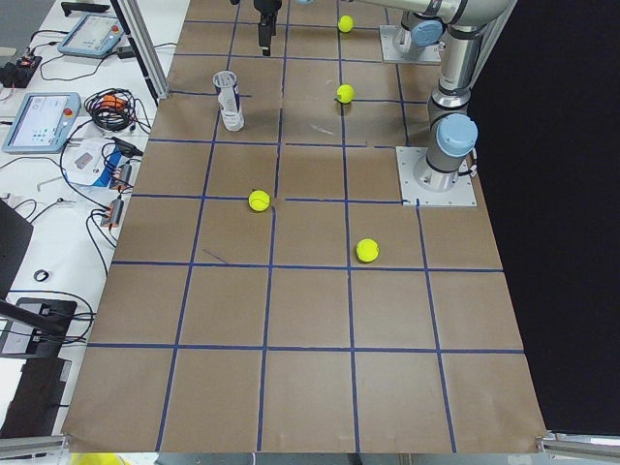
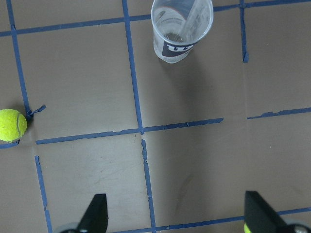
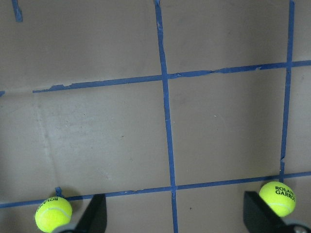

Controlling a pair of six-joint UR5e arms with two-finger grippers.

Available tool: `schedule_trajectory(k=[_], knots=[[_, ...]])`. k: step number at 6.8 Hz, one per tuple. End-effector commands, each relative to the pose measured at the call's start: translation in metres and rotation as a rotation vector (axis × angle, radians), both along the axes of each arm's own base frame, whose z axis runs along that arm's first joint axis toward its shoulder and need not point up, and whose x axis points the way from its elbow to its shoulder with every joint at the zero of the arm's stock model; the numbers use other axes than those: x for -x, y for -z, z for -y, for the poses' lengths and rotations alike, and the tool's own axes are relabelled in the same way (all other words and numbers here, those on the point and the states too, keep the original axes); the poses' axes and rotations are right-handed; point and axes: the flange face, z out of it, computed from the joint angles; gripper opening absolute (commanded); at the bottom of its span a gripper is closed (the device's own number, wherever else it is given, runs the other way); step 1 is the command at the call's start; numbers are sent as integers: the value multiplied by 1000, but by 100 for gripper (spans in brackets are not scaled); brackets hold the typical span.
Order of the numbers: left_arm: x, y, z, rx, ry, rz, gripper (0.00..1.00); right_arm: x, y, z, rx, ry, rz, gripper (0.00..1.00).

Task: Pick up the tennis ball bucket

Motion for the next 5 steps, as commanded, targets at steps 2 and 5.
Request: schedule_trajectory(k=[2, 5], knots=[[-1, 0, -10, 4, -5, 5, 100, -2, -7, 3, 40, -3, 2, 100], [-2, -2, -11, 7, -5, 8, 100, -2, -14, 1, 61, -8, 6, 100]])
